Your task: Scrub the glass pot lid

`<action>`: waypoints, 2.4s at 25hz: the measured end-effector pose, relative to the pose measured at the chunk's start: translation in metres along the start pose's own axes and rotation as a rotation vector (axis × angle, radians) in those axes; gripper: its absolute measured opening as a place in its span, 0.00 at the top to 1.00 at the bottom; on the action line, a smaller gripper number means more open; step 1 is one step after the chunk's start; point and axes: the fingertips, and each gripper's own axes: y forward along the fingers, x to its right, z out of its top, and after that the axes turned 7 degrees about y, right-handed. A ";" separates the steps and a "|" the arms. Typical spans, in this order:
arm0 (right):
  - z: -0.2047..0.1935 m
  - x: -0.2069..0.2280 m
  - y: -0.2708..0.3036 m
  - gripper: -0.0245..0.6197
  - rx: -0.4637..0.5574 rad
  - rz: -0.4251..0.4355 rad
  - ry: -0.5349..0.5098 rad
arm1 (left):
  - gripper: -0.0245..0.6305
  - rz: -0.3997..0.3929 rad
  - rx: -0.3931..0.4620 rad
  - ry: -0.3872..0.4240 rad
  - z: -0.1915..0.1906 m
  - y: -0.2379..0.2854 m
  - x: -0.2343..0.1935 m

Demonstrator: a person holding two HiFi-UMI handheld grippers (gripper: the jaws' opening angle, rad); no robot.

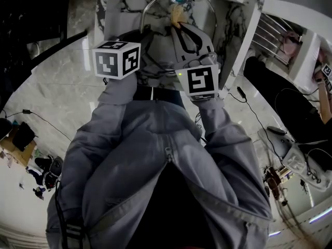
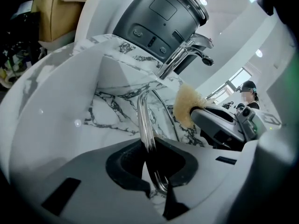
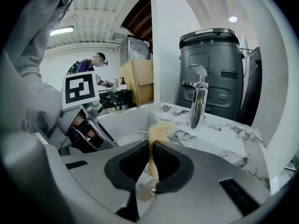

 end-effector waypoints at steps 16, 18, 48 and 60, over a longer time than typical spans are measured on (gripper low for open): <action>0.005 0.009 0.037 0.89 -0.159 -0.077 -0.505 | 0.88 0.045 0.080 0.107 0.011 -0.028 0.010; 0.000 0.010 0.039 0.89 -0.189 -0.077 -0.540 | 0.88 0.049 0.086 0.125 0.010 -0.029 0.015; -0.091 -0.111 -0.022 0.89 -0.459 0.585 -0.411 | 0.88 0.086 0.100 0.167 0.008 -0.035 0.019; -0.079 -0.114 -0.050 0.89 -0.527 0.782 -0.318 | 0.88 0.089 0.094 0.181 0.010 -0.035 0.022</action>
